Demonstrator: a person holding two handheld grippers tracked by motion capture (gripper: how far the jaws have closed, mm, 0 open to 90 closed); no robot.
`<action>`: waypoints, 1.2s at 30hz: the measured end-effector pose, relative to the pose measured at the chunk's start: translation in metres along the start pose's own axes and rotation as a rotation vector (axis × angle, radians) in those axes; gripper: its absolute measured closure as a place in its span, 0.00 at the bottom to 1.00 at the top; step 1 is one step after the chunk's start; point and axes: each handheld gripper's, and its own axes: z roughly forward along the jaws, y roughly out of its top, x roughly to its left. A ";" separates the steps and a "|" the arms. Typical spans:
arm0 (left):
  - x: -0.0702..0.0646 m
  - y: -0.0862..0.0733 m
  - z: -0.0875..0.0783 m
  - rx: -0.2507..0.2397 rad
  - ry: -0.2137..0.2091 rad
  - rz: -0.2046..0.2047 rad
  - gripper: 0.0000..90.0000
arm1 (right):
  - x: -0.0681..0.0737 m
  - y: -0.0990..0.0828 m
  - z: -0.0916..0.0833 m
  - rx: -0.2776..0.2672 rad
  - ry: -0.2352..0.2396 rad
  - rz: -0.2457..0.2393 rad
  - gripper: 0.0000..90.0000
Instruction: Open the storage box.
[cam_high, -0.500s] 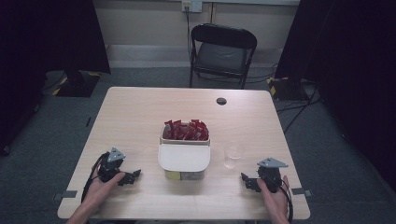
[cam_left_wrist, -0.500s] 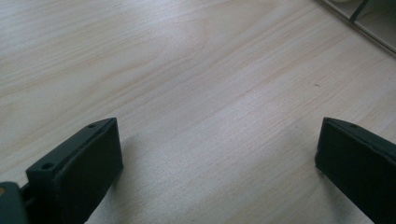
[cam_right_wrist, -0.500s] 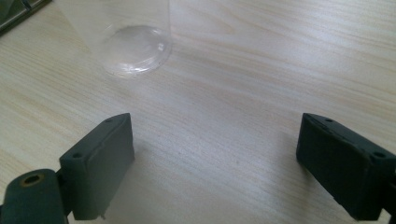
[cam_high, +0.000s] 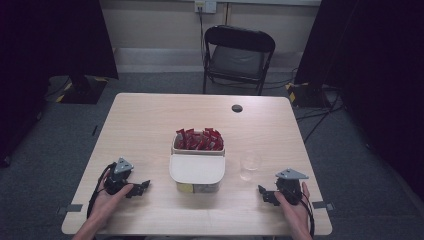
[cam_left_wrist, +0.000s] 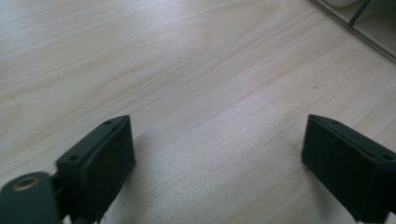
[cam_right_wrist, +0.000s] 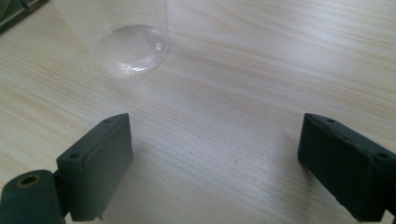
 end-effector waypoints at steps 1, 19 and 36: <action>0.000 0.000 -0.001 -0.005 -0.001 0.003 0.15 | 0.000 0.000 0.000 0.000 0.000 0.000 0.11; -0.013 0.005 -0.008 -0.026 -0.096 -0.002 0.18 | 0.000 0.000 0.000 0.000 0.003 -0.001 0.11; -0.040 0.019 -0.015 -0.094 -0.208 0.042 0.18 | -0.001 0.000 0.000 0.001 0.009 -0.010 0.11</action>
